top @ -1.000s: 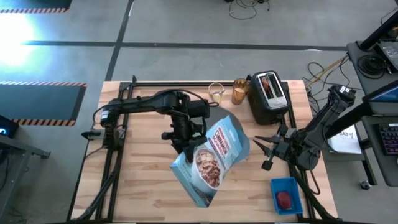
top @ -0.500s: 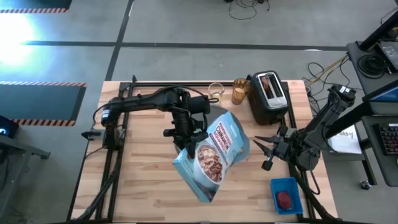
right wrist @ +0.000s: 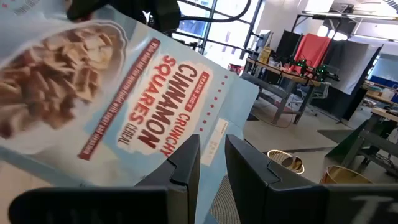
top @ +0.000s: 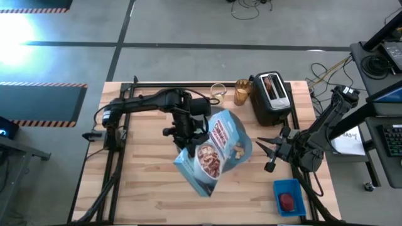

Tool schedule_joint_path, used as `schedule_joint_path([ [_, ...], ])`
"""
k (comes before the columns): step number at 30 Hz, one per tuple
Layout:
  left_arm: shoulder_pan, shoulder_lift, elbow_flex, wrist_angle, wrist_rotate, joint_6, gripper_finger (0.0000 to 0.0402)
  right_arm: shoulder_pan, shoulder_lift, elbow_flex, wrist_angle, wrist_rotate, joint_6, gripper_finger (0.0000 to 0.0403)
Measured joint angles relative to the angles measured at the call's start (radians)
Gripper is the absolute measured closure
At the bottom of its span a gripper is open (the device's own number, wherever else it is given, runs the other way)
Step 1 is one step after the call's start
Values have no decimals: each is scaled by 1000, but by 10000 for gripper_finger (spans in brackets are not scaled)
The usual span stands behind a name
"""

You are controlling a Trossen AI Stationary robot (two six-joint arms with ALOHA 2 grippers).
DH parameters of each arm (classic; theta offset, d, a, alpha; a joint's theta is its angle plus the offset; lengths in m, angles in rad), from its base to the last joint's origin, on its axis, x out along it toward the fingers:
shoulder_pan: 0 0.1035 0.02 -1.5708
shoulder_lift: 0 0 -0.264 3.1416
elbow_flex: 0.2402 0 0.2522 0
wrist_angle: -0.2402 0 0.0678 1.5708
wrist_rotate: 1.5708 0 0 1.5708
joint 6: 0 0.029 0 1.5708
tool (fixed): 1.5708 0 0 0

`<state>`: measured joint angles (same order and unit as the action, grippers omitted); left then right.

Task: Arrange a breakfast setting
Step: Pour the cereal from the cereal box into the blue bowl

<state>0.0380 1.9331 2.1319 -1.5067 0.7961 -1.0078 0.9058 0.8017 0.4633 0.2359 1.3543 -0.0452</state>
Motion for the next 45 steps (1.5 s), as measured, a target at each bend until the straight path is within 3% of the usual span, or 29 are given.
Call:
schedule_joint_path([
  [15, -8, 0, 52, -34, -86, 7, 308, 0, 0, 0, 0, 0, 0, 335],
  [45, -94, 0, 66, -61, -75, -33, 308, 0, 0, 0, 0, 0, 0, 335],
])
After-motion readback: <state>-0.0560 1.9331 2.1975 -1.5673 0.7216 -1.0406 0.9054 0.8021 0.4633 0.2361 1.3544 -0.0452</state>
